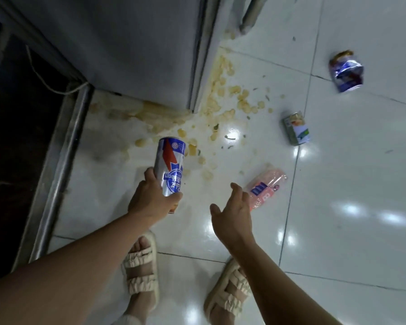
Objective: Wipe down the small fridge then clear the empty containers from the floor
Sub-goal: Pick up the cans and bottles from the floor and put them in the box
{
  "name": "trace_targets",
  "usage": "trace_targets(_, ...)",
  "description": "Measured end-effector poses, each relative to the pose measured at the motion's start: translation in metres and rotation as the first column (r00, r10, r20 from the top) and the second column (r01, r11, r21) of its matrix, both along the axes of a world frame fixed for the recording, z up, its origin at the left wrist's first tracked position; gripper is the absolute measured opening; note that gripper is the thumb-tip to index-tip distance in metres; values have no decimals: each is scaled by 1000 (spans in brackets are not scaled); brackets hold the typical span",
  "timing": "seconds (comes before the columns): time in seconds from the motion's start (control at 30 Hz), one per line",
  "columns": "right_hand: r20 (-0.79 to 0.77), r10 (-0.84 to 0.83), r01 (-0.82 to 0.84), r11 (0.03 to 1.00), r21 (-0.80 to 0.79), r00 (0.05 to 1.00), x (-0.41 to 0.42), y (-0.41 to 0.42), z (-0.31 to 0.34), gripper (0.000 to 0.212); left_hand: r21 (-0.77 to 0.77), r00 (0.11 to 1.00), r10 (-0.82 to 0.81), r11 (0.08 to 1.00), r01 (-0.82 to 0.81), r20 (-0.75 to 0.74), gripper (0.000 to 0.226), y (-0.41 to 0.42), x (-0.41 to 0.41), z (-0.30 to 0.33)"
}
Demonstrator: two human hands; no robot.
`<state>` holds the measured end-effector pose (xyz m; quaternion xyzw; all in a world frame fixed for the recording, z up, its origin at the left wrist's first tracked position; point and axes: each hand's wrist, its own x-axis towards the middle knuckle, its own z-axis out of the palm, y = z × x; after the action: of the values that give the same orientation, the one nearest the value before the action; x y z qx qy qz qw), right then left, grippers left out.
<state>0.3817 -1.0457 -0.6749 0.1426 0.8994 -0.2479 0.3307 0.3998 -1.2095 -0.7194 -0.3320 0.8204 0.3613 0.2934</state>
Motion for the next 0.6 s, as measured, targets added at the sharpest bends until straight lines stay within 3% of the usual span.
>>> trace_targets(0.23,35,-213,213,977,-19,977,-10,101,5,65,-6,991,-120,993,120,58,82,84,-14,21)
trace_targets(0.33,46,-280,281,959,-26,959,-14,140,-2,63,22,989,-145,989,145,13,82,122,-20,25)
trace_targets(0.6,142,-470,479,877,-37,871,-26,193,-71,80,0,975,-221,975,221,-13,80,191,-50,-18)
